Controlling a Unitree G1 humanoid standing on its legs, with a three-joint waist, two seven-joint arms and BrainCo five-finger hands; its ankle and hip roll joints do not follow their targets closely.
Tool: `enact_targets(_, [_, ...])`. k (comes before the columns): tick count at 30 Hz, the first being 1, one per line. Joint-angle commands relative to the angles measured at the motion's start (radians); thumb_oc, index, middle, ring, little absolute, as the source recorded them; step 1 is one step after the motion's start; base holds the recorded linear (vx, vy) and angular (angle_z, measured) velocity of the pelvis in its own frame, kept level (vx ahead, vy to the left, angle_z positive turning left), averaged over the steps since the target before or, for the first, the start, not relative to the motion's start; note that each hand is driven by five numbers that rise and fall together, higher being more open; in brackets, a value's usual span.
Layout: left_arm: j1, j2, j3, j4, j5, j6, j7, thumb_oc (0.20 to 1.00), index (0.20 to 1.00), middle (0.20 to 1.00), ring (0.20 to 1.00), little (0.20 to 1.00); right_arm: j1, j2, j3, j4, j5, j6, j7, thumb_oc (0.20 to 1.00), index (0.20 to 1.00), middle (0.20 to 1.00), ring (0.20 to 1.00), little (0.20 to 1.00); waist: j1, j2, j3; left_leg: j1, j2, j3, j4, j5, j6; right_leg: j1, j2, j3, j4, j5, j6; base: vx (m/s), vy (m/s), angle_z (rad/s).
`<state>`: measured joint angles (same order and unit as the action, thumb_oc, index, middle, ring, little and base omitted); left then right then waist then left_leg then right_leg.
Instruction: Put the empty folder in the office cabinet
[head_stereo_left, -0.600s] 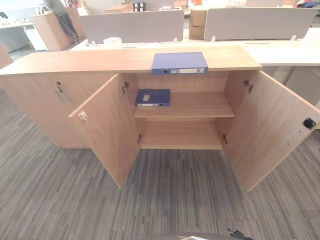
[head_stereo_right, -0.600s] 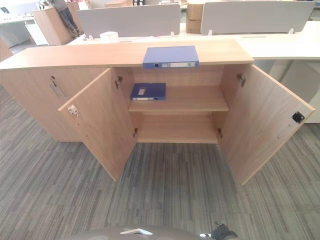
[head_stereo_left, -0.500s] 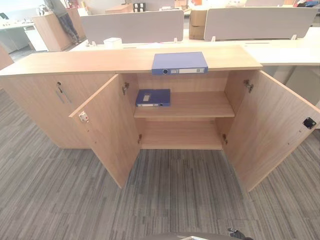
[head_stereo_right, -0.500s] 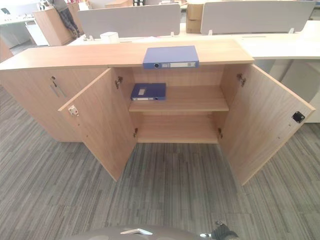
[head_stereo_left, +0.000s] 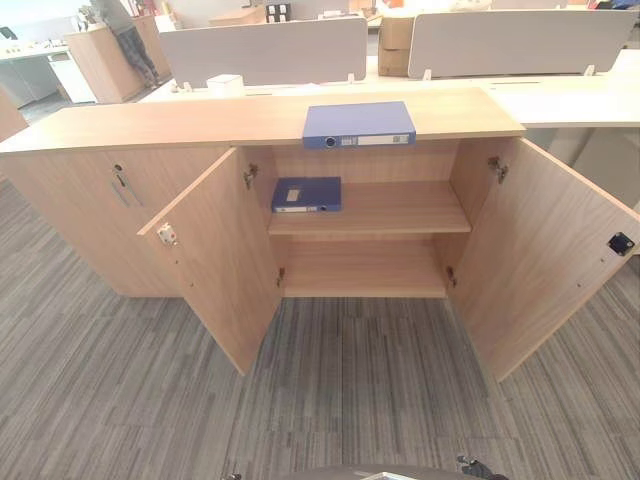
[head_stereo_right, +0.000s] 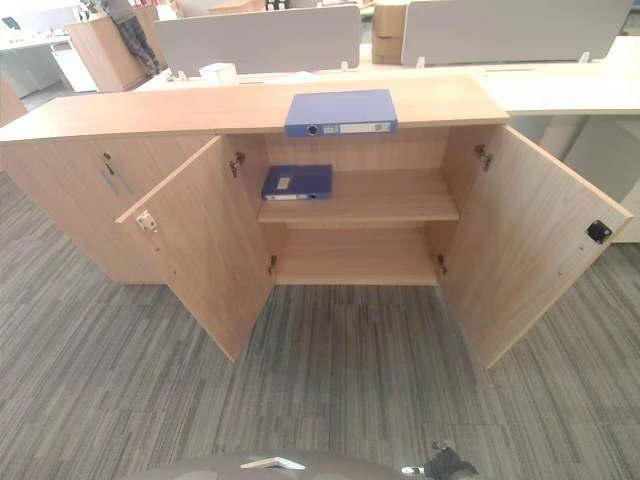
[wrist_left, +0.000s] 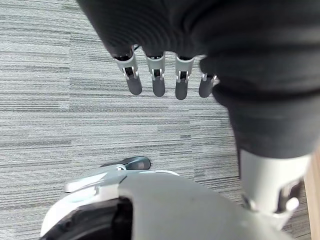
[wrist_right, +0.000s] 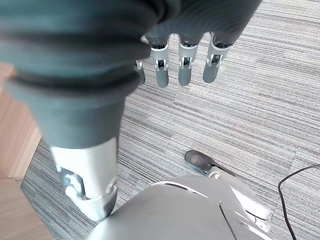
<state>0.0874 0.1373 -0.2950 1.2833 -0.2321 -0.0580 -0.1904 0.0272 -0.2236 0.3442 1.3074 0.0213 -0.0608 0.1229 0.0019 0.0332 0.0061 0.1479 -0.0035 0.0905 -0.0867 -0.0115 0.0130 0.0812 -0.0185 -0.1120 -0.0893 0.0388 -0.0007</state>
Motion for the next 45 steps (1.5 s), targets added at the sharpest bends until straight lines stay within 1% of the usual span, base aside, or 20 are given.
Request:
enact_targets(1, [-0.04,-0.018,-0.028,0.034,-0.02,-0.026,-0.014,1.0,1.0,1.0,1.0,1.0,-0.043,-0.036,0.043,0.087,0.008,0.004,0.01,1.0,1.0,1.0,1.0,1.0,-0.015,0.009,0.017,-0.019,0.008,0.019,-0.001,-0.005,-0.031,0.043,-0.027,-0.022,0.004,-0.04,0.074,0.0,0.0,0.0])
enact_targets(9, [-0.028,-0.022,-0.045,0.007,-0.034,-0.021,-0.024,1.0,1.0,1.0,1.0,1.0,-0.044,-0.04,0.045,0.088,0.005,0.007,0.011,1.0,1.0,1.0,1.0,1.0,-0.015,0.012,0.019,-0.02,0.009,0.019,-0.001,-0.006,-0.031,0.042,-0.027,-0.022,0.005,-0.039,0.074,0.0,0.0,0.0])
enact_targets(26, [0.007,-0.003,-0.098,-0.092,-0.037,-0.01,-0.047,1.0,1.0,1.0,1.0,1.0,-0.05,-0.047,0.063,0.067,-0.007,0.011,0.014,1.0,1.0,1.0,1.0,1.0,-0.014,0.014,0.023,-0.02,0.009,0.019,0.001,-0.006,-0.03,0.041,-0.025,-0.02,0.007,-0.039,0.074,0.0,0.0,0.0])
enact_targets(38, [0.075,0.058,-0.132,-0.3,-0.102,0.02,-0.077,1.0,1.0,1.0,1.0,1.0,-0.045,-0.062,0.065,0.049,-0.012,0.02,0.015,1.0,1.0,1.0,1.0,1.0,-0.009,0.02,0.039,-0.033,0.018,0.018,0.004,0.0,-0.034,0.03,-0.022,-0.028,0.009,-0.042,0.071,-0.01,-0.019,0.0])
enact_targets(39, [0.084,0.083,-0.129,-0.356,-0.116,0.024,-0.082,1.0,1.0,1.0,1.0,1.0,-0.051,-0.073,0.063,0.04,-0.017,0.022,0.013,1.0,1.0,1.0,1.0,1.0,-0.007,0.024,0.047,-0.038,0.022,0.018,0.016,0.0,-0.037,0.027,-0.02,-0.026,0.014,-0.045,0.069,-0.03,-0.06,0.01])
enact_targets(40, [0.086,0.094,-0.129,-0.367,-0.112,0.027,-0.081,1.0,1.0,1.0,1.0,1.0,-0.055,-0.076,0.064,0.037,-0.023,0.022,0.013,1.0,1.0,1.0,1.0,1.0,-0.006,0.023,0.055,-0.05,0.026,0.016,0.047,-0.004,-0.039,0.026,-0.02,-0.022,0.017,-0.048,0.065,-0.06,-0.094,0.01])
enact_targets(41, [0.087,0.106,-0.129,-0.383,-0.115,0.028,-0.08,1.0,1.0,1.0,1.0,1.0,-0.06,-0.08,0.066,0.031,-0.025,0.023,0.013,1.0,1.0,1.0,1.0,1.0,-0.003,0.019,0.069,-0.085,0.03,0.016,0.105,-0.009,-0.044,0.024,-0.023,-0.02,0.023,-0.049,0.062,-0.1,-0.097,0.04])
enact_targets(42, [0.086,0.116,-0.129,-0.395,-0.117,0.032,-0.082,1.0,1.0,1.0,1.0,1.0,-0.068,-0.087,0.07,0.024,-0.03,0.022,0.015,1.0,1.0,1.0,1.0,1.0,0.0,0.014,0.086,-0.142,0.038,0.018,0.194,-0.02,-0.057,0.017,-0.025,-0.017,0.027,-0.055,0.056,-0.17,-0.125,0.02])
enact_targets(43, [0.089,0.13,-0.128,-0.425,-0.125,0.036,-0.079,1.0,1.0,1.0,1.0,1.0,-0.074,-0.096,0.069,0.014,-0.032,0.022,0.011,1.0,1.0,1.0,1.0,1.0,0.007,0.009,0.114,-0.23,0.051,0.018,0.319,0.003,-0.075,0.013,-0.028,-0.012,0.034,-0.059,0.043,-0.24,-0.192,0.03])
enact_targets(44, [0.099,0.158,-0.131,-0.483,-0.139,0.042,-0.083,1.0,1.0,1.0,1.0,1.0,-0.083,-0.115,0.066,-0.002,-0.03,0.021,0.009,1.0,1.0,1.0,1.0,1.0,0.024,0.01,0.157,-0.348,0.059,-0.009,0.498,0.092,-0.099,0.011,-0.023,-0.012,0.038,-0.06,0.023,-0.19,-0.151,-0.01])
enact_targets(45, [0.099,0.158,-0.131,-0.483,-0.139,0.042,-0.083,1.0,1.0,1.0,1.0,1.0,-0.083,-0.115,0.066,-0.002,-0.03,0.021,0.009,1.0,1.0,1.0,1.0,1.0,0.024,0.01,0.157,-0.348,0.059,-0.009,0.498,0.092,-0.099,0.011,-0.023,-0.012,0.038,-0.06,0.023,-0.11,-0.102,-0.07])
